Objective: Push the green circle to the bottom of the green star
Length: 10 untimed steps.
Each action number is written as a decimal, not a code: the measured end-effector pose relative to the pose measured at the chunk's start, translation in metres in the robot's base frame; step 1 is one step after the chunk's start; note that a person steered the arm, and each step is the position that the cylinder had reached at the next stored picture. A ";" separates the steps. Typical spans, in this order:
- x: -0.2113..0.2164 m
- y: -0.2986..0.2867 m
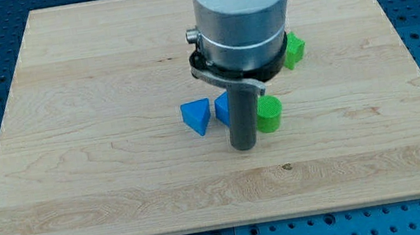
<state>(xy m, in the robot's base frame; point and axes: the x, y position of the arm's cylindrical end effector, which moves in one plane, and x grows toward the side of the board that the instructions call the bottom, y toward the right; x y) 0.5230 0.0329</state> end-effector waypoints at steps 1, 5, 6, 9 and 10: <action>-0.011 0.012; -0.017 0.079; -0.017 0.088; -0.041 0.089; -0.044 0.095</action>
<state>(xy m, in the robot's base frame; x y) 0.4791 0.1282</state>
